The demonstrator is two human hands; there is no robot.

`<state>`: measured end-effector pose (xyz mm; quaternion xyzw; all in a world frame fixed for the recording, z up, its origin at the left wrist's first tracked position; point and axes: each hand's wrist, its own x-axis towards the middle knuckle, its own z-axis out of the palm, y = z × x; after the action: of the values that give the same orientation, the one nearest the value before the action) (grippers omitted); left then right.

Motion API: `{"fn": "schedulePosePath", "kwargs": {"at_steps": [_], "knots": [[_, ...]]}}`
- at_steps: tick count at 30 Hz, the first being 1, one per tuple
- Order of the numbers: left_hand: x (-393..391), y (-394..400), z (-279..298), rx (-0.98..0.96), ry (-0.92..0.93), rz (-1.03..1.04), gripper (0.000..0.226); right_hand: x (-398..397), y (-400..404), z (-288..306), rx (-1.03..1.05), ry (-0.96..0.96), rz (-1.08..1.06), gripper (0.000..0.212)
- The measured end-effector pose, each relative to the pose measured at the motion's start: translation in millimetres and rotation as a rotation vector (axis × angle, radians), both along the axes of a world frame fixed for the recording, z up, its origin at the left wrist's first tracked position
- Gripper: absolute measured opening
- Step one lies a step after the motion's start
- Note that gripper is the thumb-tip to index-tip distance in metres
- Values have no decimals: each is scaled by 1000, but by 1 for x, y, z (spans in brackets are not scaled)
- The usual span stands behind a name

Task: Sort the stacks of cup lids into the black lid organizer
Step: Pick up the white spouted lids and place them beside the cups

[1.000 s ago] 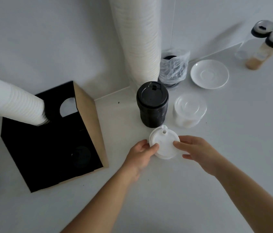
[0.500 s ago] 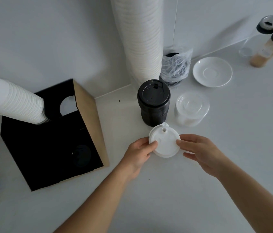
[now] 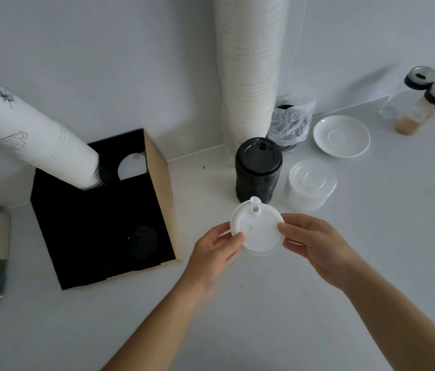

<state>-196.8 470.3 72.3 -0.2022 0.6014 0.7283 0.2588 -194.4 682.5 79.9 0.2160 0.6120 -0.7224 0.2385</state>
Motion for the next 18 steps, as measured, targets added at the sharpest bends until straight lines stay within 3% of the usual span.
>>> {"fn": "schedulePosePath", "kwargs": {"at_steps": [4, 12, 18], "knots": [[11, -17, 14, -32, 64, 50, 33, 3, -17, 15, -4, 60, 41, 22], [13, -57, 45, -125, 194, 147, 60, -16, -64, 46, -4, 157, 132, 22], [1, -92, 67, -139, 250, 220, 39, -44, -103, 69, -17, 225, 231, 26]]}}
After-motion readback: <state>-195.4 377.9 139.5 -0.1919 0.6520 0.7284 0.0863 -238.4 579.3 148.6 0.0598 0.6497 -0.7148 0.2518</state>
